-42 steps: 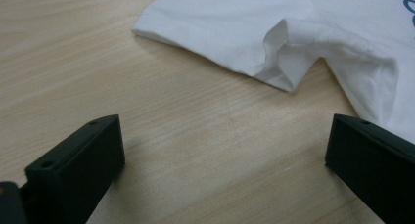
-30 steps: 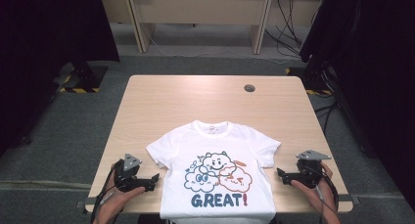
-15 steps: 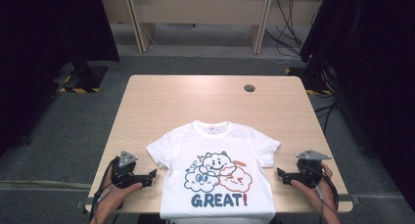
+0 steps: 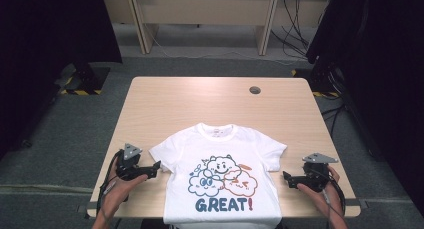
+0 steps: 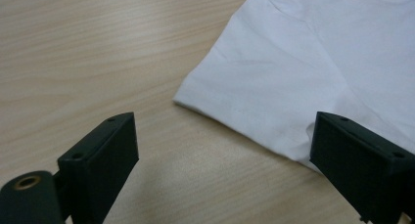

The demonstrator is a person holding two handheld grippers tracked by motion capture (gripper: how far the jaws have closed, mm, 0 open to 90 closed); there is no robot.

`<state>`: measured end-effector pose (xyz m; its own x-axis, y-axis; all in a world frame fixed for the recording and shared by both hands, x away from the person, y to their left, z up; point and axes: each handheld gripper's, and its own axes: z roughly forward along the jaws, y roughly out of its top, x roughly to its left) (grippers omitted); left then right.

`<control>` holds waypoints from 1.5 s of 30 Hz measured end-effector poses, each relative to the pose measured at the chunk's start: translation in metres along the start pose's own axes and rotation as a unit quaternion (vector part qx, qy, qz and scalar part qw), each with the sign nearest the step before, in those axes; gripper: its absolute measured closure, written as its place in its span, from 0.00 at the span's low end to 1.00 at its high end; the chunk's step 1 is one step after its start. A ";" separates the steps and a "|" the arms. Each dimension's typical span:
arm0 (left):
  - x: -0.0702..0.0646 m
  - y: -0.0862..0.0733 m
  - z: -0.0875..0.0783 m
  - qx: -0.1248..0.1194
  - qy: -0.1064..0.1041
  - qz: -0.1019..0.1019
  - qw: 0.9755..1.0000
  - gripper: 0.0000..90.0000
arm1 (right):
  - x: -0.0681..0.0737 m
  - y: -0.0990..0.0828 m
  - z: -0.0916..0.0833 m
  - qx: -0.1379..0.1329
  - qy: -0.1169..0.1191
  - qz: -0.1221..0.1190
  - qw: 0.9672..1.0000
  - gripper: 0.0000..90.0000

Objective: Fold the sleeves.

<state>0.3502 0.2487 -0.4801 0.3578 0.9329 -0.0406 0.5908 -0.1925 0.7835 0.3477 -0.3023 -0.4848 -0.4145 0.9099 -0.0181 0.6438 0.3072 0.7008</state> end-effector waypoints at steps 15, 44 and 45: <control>0.005 0.016 0.025 0.026 0.025 -0.009 0.999 0.24 | 0.000 0.000 0.000 0.000 0.000 0.000 1.000 0.00; -0.011 0.028 0.016 -0.021 -0.005 0.045 0.999 0.91 | 0.000 0.000 0.000 0.000 0.000 0.000 1.000 0.00; -0.013 0.031 0.013 -0.027 -0.004 0.049 0.998 0.91 | 0.000 0.000 0.000 0.000 0.000 0.000 1.000 0.00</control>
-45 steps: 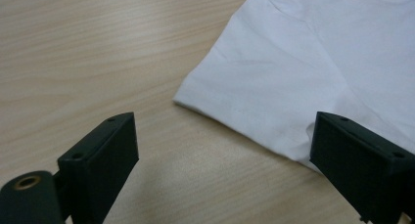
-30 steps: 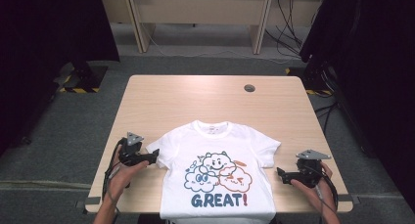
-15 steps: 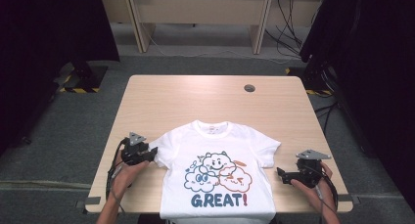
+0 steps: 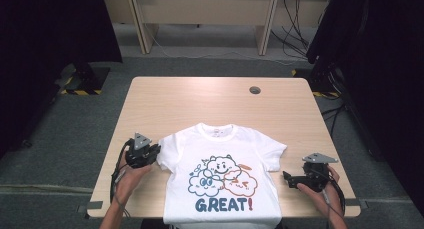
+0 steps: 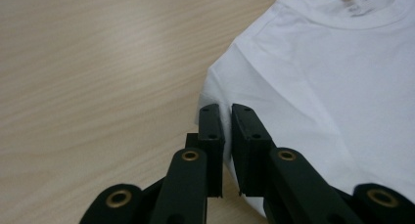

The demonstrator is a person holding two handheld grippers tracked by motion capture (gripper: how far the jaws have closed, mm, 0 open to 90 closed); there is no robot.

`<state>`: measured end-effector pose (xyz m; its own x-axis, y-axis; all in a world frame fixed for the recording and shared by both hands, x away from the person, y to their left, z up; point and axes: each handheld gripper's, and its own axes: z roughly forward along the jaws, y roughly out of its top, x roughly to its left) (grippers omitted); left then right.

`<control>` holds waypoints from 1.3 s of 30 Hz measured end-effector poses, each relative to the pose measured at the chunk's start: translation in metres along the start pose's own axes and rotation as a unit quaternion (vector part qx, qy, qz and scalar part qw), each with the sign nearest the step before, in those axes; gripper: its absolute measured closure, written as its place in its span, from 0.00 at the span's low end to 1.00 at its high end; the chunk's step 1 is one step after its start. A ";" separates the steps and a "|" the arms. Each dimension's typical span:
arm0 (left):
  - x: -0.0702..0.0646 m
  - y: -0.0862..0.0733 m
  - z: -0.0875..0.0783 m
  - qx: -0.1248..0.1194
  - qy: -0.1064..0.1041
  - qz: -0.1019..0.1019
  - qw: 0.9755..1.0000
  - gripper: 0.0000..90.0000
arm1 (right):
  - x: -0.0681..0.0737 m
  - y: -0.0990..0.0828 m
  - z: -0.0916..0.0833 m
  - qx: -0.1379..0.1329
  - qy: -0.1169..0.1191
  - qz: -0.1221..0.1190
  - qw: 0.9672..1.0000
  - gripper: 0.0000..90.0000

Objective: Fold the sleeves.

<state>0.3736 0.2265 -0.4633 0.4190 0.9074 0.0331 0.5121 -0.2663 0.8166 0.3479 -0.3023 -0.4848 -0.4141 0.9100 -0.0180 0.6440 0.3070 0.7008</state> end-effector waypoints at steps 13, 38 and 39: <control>-0.050 0.043 -0.013 -0.052 -0.043 0.073 0.995 0.91 | 0.000 0.000 0.000 0.000 0.000 0.000 1.000 0.00; -0.068 -0.002 -0.011 0.024 -0.063 0.133 0.989 0.33 | 0.000 0.000 0.000 0.000 0.000 0.000 1.000 0.00; -0.066 -0.010 -0.010 0.038 -0.061 0.128 0.989 0.33 | 0.000 0.000 0.000 0.000 0.000 0.000 1.000 0.00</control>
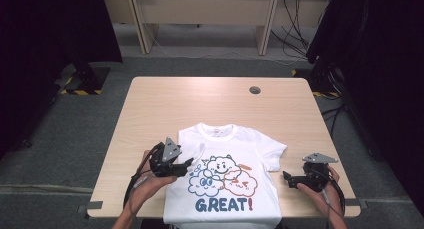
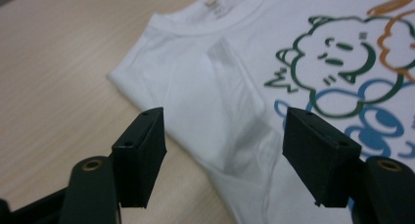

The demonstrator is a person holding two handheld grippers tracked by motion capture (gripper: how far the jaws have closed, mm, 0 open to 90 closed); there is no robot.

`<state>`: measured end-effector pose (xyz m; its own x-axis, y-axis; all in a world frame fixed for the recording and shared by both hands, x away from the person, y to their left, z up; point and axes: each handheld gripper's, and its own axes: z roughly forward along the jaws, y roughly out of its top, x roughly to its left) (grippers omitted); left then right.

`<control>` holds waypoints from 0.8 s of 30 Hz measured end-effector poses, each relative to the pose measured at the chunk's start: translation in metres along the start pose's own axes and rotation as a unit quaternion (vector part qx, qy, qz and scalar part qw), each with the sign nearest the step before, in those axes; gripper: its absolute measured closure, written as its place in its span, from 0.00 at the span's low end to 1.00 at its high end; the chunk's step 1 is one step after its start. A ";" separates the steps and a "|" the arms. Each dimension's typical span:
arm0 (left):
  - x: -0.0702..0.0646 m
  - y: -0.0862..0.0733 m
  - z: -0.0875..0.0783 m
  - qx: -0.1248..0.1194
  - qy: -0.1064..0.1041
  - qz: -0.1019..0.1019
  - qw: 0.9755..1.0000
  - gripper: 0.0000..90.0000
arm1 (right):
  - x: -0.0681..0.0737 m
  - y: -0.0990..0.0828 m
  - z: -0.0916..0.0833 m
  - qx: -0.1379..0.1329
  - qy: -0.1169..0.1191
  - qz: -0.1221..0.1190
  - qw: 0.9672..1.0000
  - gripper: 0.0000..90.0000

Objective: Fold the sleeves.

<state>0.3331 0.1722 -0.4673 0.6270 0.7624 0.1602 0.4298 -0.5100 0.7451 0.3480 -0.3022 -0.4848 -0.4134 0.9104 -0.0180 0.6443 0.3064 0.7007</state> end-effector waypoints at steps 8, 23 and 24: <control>-0.004 -0.007 0.004 0.032 0.011 -0.010 0.999 0.26 | 0.000 0.000 0.000 0.000 0.000 0.000 1.000 0.00; 0.002 -0.014 0.007 0.031 0.013 -0.035 0.999 0.25 | 0.021 0.006 -0.005 -0.031 0.030 -0.014 0.999 0.03; 0.002 -0.015 0.007 0.030 0.012 -0.040 0.999 0.25 | 0.030 0.008 -0.004 -0.035 0.044 -0.024 0.998 0.03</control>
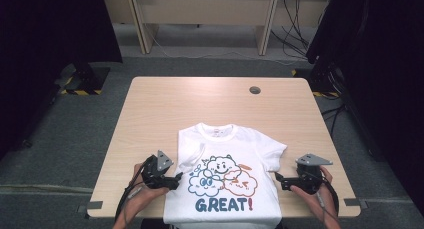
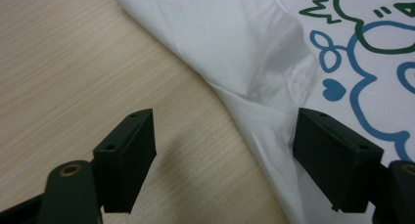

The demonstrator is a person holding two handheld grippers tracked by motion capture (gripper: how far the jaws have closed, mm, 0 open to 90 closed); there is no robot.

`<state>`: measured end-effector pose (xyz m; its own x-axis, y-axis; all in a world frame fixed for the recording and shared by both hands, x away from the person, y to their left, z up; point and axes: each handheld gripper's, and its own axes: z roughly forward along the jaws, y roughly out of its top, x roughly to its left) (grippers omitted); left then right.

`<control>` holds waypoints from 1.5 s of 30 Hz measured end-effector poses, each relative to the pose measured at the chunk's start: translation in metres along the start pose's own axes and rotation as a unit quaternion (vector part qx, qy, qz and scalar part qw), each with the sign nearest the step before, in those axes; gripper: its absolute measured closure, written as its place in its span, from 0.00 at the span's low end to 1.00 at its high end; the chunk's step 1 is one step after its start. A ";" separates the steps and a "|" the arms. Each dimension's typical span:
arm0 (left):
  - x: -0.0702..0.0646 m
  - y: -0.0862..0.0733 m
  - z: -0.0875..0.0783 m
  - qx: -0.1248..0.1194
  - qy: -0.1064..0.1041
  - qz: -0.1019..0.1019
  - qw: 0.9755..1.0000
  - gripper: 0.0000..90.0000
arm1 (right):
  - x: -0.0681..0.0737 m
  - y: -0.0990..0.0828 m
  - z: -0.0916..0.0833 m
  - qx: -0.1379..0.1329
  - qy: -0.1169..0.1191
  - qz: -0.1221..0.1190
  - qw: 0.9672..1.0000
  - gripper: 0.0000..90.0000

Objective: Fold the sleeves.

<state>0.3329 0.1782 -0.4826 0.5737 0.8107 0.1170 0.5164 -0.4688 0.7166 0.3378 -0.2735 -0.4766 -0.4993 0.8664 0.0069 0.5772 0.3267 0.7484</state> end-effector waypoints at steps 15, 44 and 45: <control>0.013 -0.008 -0.004 -0.005 0.007 -0.017 1.000 0.26 | 0.021 0.000 0.015 0.033 0.013 -0.029 0.999 0.02; 0.004 -0.029 -0.017 -0.015 0.011 -0.036 0.999 0.06 | 0.020 0.000 0.013 0.041 0.002 -0.015 0.999 0.00; 0.003 -0.029 -0.017 -0.015 0.011 -0.035 0.999 0.06 | 0.020 0.000 0.013 0.041 0.001 -0.013 0.999 0.00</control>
<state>0.3087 0.1999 -0.4910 0.5218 0.8492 0.0807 0.5351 -0.3996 0.7443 0.3360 -0.2516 -0.4853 -0.5163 0.8563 -0.0113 0.6147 0.3798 0.6913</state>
